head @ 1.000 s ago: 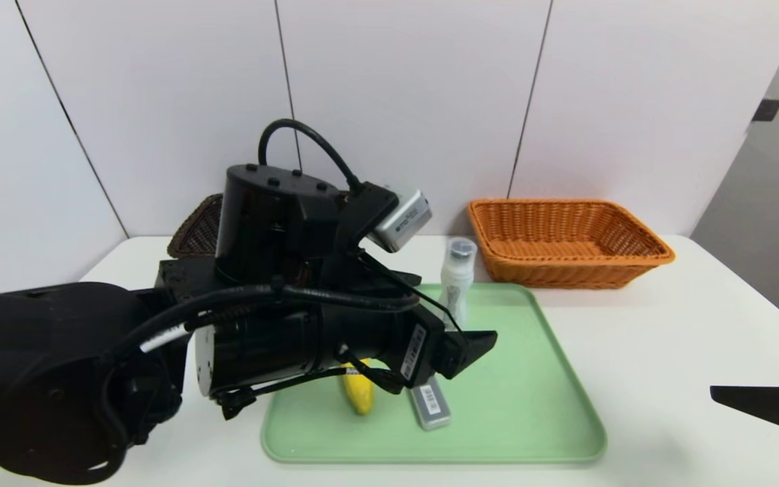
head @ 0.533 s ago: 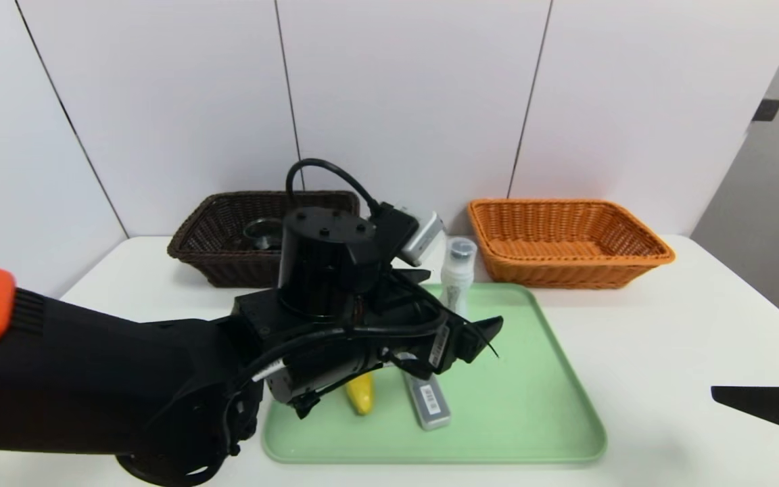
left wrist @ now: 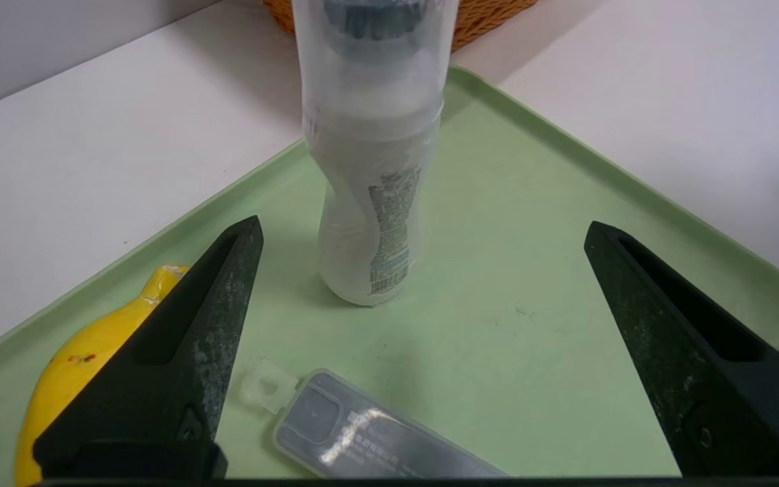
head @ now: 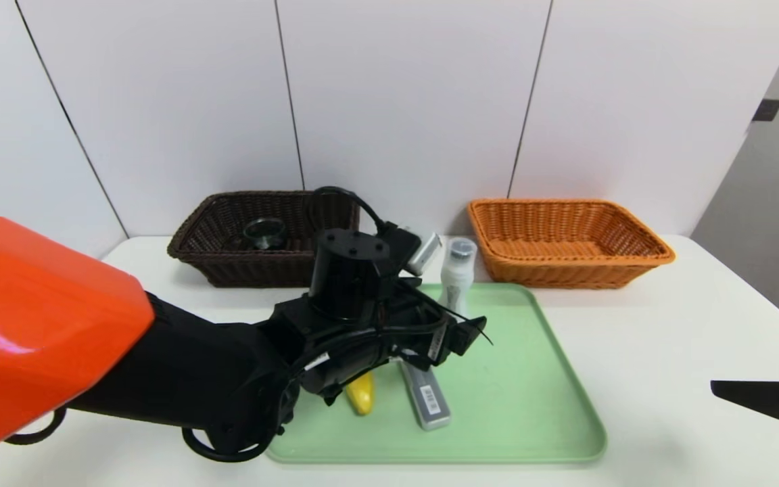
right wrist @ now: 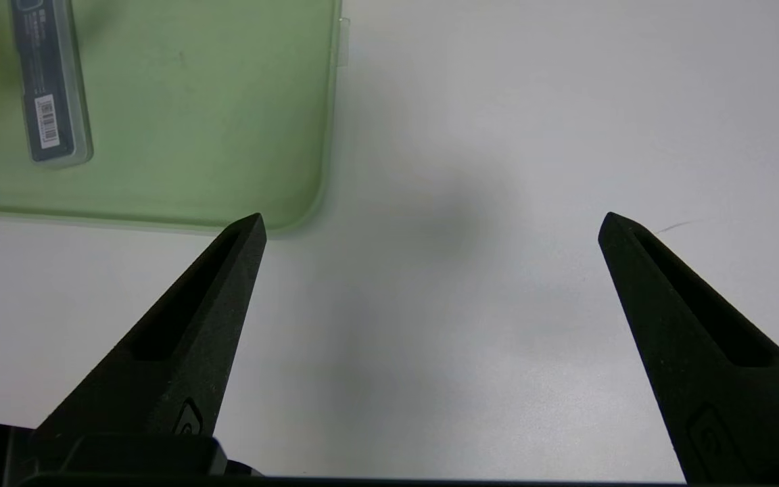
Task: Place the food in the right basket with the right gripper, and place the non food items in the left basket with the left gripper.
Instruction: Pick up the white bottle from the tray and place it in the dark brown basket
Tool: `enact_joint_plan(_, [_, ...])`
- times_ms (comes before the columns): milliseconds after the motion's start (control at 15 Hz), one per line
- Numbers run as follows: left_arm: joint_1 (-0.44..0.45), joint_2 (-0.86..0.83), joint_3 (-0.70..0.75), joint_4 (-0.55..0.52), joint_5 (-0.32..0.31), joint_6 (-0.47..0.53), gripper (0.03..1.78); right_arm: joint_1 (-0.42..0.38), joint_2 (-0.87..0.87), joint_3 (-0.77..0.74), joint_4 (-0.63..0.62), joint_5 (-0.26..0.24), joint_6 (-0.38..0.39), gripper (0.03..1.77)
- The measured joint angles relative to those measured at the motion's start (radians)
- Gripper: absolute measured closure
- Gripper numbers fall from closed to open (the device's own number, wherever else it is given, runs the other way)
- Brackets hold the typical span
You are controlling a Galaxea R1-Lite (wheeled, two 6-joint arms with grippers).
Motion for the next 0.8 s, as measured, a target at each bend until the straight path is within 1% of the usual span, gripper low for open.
enact_joint_plan(133, [0.001,0.039,-0.019,-0.033,0.029,0.005,0.12,0.000,0.003,-0.001,-0.001,-0.001,-0.001,0.10])
enact_joint_plan(533, [0.001,0.126,-0.129,-0.041,0.041,0.008,0.12,0.000,0.011,-0.002,0.000,-0.001,-0.003,0.10])
enact_joint_plan(800, [0.001,0.166,-0.162,-0.041,0.044,0.009,0.12,0.000,0.017,-0.001,-0.002,0.000,-0.001,0.10])
